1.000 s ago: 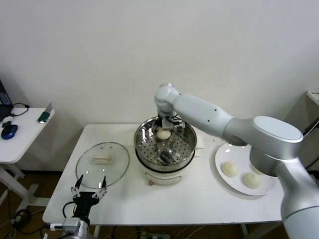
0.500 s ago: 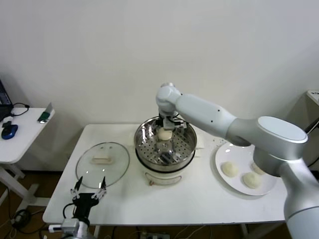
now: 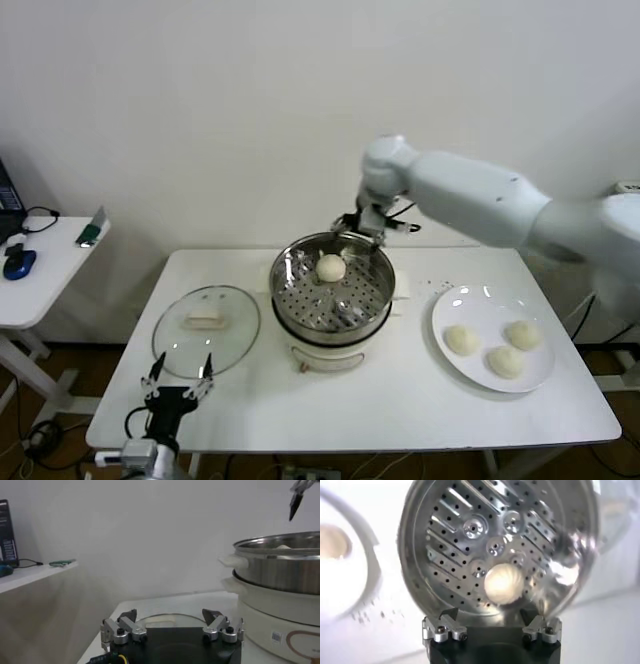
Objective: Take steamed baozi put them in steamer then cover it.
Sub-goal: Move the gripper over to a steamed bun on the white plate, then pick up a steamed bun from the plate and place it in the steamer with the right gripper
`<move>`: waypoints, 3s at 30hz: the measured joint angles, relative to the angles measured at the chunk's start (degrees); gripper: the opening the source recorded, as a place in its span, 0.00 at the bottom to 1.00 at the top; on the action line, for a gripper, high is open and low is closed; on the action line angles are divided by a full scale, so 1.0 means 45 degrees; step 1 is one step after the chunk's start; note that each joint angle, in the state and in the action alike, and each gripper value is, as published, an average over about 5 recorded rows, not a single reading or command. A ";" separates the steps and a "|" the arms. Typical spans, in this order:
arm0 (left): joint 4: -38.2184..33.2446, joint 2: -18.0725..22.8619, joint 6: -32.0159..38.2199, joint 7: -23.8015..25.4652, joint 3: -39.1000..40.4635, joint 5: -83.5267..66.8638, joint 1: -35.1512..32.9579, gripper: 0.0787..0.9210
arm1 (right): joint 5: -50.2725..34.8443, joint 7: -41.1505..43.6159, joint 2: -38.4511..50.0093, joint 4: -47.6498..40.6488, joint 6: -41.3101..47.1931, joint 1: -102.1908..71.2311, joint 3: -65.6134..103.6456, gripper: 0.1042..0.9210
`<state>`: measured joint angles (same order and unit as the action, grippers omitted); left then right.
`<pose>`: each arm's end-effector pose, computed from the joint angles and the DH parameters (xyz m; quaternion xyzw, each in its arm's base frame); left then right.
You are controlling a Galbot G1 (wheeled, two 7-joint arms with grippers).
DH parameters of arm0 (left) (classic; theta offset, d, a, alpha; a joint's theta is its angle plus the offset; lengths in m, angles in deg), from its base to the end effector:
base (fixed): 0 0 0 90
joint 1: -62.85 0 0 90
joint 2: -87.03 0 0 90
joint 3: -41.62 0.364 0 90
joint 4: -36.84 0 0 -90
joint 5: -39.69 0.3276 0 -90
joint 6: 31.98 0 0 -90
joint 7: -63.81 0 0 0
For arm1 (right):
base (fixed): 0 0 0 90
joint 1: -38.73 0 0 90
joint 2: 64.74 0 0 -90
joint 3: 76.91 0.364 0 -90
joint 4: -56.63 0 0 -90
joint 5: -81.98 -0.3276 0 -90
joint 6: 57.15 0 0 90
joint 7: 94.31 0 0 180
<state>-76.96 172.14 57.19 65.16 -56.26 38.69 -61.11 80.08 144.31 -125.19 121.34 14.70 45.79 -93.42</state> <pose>0.1192 0.0607 -0.3545 0.0290 -0.9934 -0.0604 0.0929 0.5844 -0.0015 -0.0124 0.5885 -0.3194 0.7343 0.1116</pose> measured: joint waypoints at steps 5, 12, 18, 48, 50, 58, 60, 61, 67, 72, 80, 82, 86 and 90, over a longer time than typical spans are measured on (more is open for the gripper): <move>-0.0050 -0.0009 0.0050 0.0016 0.0100 0.0065 -0.0060 0.88 | -0.2234 0.0251 0.1514 0.0468 0.2112 0.0331 -0.0663 0.88; -0.0109 -0.0043 0.0074 0.0050 0.0131 0.0138 -0.0127 0.88 | -0.3371 0.0602 0.3365 0.0618 0.3868 -0.0399 -0.0740 0.88; -0.0076 -0.0063 0.0074 0.0059 0.0097 0.0170 -0.0121 0.88 | -0.3154 0.0732 0.4277 0.0421 0.4582 -0.2136 0.0313 0.88; 0.0304 0.0094 0.0154 0.0042 -0.0011 0.0419 -0.0197 0.88 | -0.0973 0.0889 0.3597 -0.2317 0.4966 -0.7229 0.4092 0.87; 0.0307 0.0094 0.0155 0.0042 -0.0016 0.0420 -0.0201 0.88 | -0.0945 0.0919 0.3502 -0.2427 0.4931 -0.7249 0.4100 0.85; 0.0338 0.0098 0.0168 0.0040 -0.0029 0.0424 -0.0201 0.88 | -0.0880 0.1011 0.3342 -0.2718 0.4742 -0.7218 0.4083 0.73; 0.0344 0.0106 0.0170 0.0038 -0.0019 0.0426 -0.0198 0.88 | -0.0880 0.1025 0.3346 -0.2731 0.4716 -0.7176 0.4059 0.71; 0.0346 0.0113 0.0170 0.0036 -0.0013 0.0430 -0.0195 0.88 | -0.0887 0.1029 0.3354 -0.2732 0.4705 -0.7147 0.4041 0.70; 0.0332 0.0122 0.0173 0.0027 -0.0004 0.0450 -0.0208 0.88 | -0.1165 0.1043 0.3502 -0.2629 0.4665 -0.6718 0.3753 0.68; 0.0269 0.0081 0.0174 0.0027 0.0017 0.0453 -0.0244 0.88 | -0.1929 0.1128 0.3522 -0.2550 0.4605 -0.5579 0.2925 0.68; 0.0234 0.0098 0.0244 0.0038 0.0220 0.0485 -0.0281 0.88 | -0.4240 0.1273 0.2928 -0.2514 0.4648 -0.2409 0.0529 0.68; 0.0221 0.0103 0.0266 0.0063 0.0275 0.0483 -0.0311 0.88 | -0.4886 0.1297 0.2654 -0.2428 0.4716 -0.1600 -0.0087 0.68; 0.0087 0.0097 0.0252 0.0150 0.0349 0.0491 -0.0353 0.88 | -0.6159 0.1296 0.1967 -0.2223 0.4930 -0.0235 -0.1125 0.68; -0.0016 0.0066 0.0240 0.0217 0.0379 0.0498 -0.0323 0.88 | -0.7266 0.1203 0.1124 -0.2160 0.5217 0.0629 -0.1822 0.68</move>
<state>-77.04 172.43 58.27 66.13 -54.56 40.93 -62.56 47.38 149.72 -120.13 111.62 38.17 48.62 -101.62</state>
